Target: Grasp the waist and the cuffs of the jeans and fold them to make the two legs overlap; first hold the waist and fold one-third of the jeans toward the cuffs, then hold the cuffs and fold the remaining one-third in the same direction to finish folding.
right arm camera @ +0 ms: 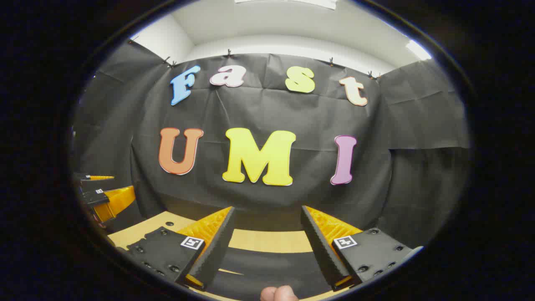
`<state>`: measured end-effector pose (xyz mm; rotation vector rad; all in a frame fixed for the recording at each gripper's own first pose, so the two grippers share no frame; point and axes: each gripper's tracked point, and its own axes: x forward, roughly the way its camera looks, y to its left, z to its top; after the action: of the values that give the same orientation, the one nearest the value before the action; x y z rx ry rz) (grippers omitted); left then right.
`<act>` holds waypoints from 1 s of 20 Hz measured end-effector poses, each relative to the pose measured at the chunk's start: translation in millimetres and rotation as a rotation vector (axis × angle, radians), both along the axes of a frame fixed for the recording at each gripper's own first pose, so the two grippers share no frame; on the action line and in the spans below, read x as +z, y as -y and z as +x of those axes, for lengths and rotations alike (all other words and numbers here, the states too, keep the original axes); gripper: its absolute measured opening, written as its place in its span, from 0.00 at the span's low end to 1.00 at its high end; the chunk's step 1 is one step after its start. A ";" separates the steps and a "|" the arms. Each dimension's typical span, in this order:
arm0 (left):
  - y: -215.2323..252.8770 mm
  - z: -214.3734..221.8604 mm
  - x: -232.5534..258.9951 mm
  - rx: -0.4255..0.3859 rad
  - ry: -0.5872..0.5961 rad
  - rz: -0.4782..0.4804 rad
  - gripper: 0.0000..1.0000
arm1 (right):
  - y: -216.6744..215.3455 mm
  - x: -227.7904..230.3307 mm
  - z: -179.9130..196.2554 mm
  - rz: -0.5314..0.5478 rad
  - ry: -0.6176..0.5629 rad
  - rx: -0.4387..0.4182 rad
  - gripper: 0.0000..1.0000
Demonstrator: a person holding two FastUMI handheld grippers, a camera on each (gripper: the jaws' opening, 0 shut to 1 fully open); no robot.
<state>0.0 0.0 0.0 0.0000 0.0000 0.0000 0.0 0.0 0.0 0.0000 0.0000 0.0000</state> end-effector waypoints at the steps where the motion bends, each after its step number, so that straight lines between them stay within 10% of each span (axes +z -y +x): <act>1: -2.5 0.8 1.0 0.006 0.001 0.004 0.98 | -0.6 1.9 0.5 -0.001 0.006 0.003 0.95; 20: -0.2 10.3 1.6 0.009 0.011 0.034 0.98 | 39.2 -8.1 8.8 0.026 -0.001 -0.056 0.94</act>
<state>10.3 0.2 1.6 0.0342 -0.0112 0.0088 8.8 -39.2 -8.1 0.0259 0.0007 -0.0556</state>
